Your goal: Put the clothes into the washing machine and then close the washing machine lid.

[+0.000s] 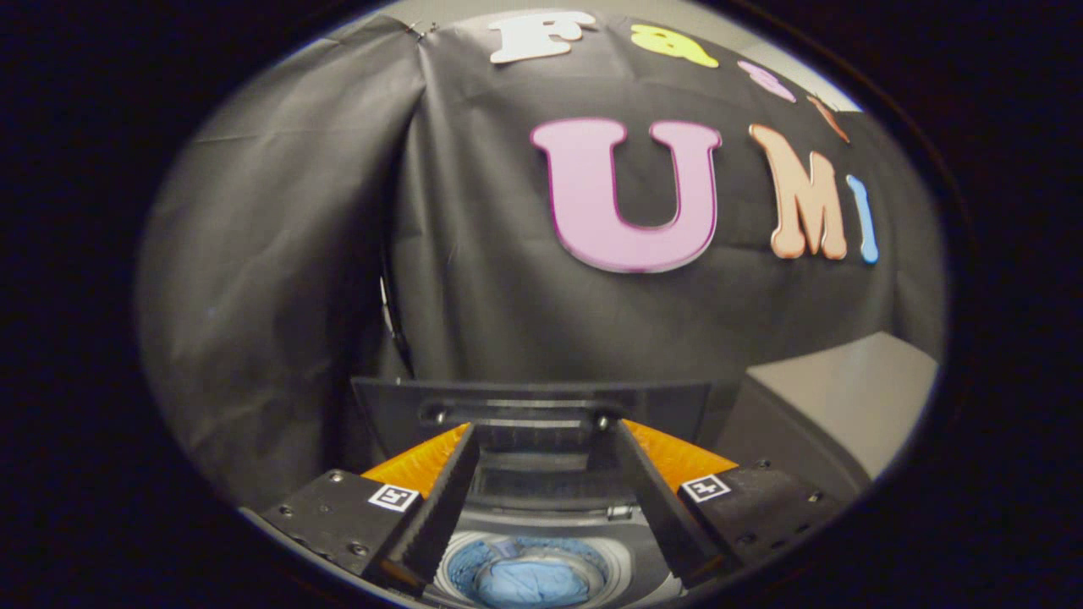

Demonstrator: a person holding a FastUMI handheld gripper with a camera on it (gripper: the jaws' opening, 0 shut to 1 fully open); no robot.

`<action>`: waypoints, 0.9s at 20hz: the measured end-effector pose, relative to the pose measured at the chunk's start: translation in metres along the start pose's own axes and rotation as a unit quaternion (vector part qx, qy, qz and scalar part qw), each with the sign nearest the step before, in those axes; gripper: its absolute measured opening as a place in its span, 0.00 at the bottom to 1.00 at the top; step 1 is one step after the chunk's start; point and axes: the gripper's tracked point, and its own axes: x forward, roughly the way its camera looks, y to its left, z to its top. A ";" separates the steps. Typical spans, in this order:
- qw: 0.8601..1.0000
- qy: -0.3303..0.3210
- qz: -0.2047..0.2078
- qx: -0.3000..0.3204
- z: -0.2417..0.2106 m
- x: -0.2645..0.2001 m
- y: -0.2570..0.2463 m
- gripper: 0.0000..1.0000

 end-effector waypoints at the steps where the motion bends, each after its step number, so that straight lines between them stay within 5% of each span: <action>1: 1.000 -0.019 -0.006 0.005 0.014 0.003 -0.001 0.97; 7: 0.997 -0.074 -0.006 0.035 0.053 0.035 -0.002 0.97; 15: 0.996 -0.070 -0.016 0.049 0.037 0.111 0.017 0.96; 18: 0.997 -0.065 -0.039 0.011 0.022 0.131 0.015 0.96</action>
